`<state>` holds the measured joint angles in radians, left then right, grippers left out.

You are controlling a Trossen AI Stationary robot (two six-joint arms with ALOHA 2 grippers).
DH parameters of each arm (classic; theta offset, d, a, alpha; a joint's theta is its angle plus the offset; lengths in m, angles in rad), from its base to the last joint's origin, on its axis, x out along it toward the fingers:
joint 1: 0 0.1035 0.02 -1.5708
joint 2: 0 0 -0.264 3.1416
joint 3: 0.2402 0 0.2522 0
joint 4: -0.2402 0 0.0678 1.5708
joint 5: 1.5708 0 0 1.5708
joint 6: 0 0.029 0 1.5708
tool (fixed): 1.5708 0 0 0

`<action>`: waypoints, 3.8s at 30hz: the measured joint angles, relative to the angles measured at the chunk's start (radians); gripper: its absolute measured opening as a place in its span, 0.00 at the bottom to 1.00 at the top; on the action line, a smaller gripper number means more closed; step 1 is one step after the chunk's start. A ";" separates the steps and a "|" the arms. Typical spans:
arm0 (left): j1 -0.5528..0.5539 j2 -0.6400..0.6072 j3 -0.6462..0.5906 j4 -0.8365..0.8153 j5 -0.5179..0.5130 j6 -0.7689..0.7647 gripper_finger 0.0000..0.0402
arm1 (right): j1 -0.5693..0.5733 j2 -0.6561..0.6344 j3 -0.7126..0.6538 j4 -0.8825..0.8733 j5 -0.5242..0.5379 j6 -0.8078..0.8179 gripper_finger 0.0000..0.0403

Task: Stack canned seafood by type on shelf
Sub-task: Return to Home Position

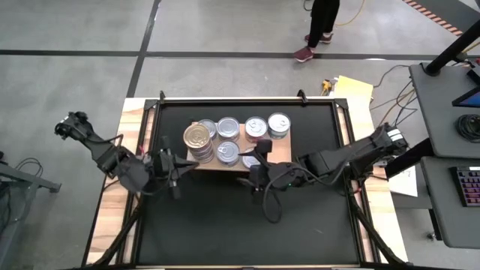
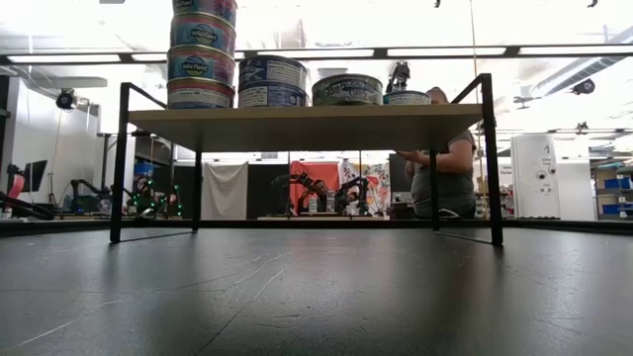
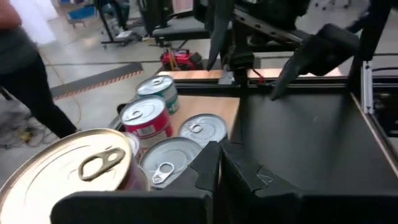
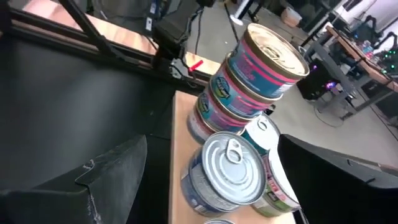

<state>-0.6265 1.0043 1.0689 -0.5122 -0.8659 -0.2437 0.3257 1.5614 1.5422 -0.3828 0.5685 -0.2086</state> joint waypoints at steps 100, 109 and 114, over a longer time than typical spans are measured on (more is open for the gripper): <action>0.098 -0.995 -1.059 0.712 0.089 0.520 0.00 | -0.258 -1.554 -1.530 0.626 -0.198 -0.021 0.88; 0.098 -0.982 -1.047 0.712 0.089 0.514 0.00 | -0.256 -1.546 -1.531 0.624 -0.201 -0.027 0.88; 0.098 -0.982 -1.047 0.712 0.090 0.514 0.00 | -0.256 -1.546 -1.531 0.623 -0.201 -0.027 0.88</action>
<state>-0.5282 0.0224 0.0219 0.1997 -0.7764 0.2707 0.0692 0.0153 0.0116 0.2407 0.3672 -0.2357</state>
